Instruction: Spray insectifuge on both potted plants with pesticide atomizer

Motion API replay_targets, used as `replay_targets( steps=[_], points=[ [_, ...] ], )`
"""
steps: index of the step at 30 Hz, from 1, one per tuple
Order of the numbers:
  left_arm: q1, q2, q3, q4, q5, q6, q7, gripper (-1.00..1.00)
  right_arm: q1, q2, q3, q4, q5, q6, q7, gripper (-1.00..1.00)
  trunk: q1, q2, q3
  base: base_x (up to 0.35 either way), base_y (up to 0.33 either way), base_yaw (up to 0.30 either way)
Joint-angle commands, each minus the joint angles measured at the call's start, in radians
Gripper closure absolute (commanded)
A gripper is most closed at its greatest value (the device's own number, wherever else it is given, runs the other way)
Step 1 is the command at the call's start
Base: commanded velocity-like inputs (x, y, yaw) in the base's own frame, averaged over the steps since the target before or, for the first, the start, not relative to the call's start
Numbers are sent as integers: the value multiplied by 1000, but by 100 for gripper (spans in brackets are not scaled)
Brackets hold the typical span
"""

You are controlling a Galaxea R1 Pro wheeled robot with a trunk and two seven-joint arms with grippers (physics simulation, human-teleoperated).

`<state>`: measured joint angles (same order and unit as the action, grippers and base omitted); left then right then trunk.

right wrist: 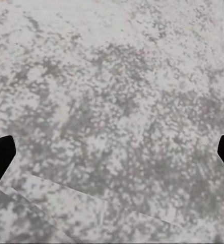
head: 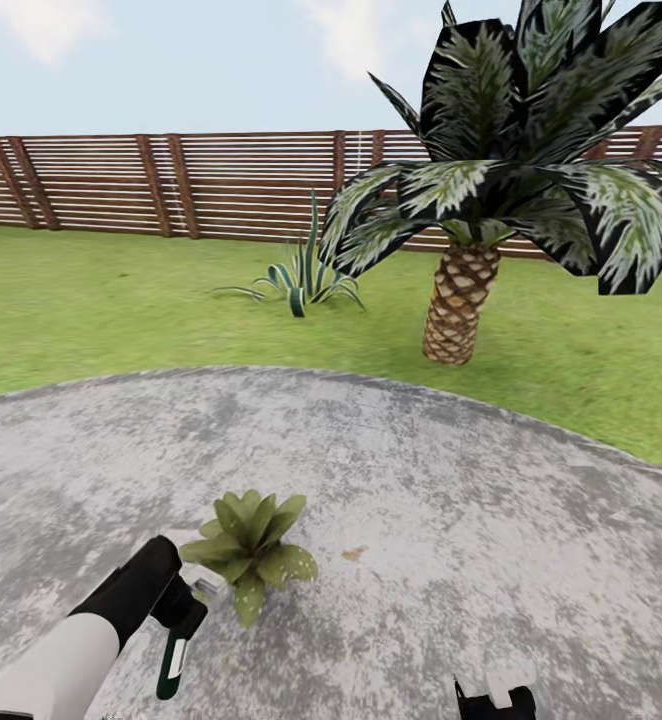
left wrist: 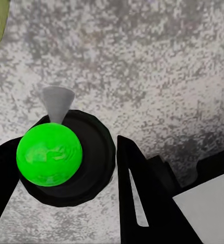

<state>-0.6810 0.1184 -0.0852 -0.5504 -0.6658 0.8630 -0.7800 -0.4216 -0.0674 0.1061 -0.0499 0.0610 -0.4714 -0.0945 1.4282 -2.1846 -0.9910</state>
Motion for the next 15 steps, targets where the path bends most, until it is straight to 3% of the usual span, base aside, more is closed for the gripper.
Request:
replay_targets(
  steps=[1,5,15],
  points=[
    [-1,1,-4,-2,-9,1,-10,100,-1,0,7,1,7,-1,-10,-100,-1,0,-1,-294,59,-36],
    [-1,1,-4,-2,-4,1,-11,100,-1,0,7,1,7,-1,-10,-100,-1,0,-1,-132,251,-9],
    [-2,2,0,-3,-4,2,-15,100,0,0,7,1,7,-1,-10,-100,-1,0,-1,-3,335,0]
  ],
)
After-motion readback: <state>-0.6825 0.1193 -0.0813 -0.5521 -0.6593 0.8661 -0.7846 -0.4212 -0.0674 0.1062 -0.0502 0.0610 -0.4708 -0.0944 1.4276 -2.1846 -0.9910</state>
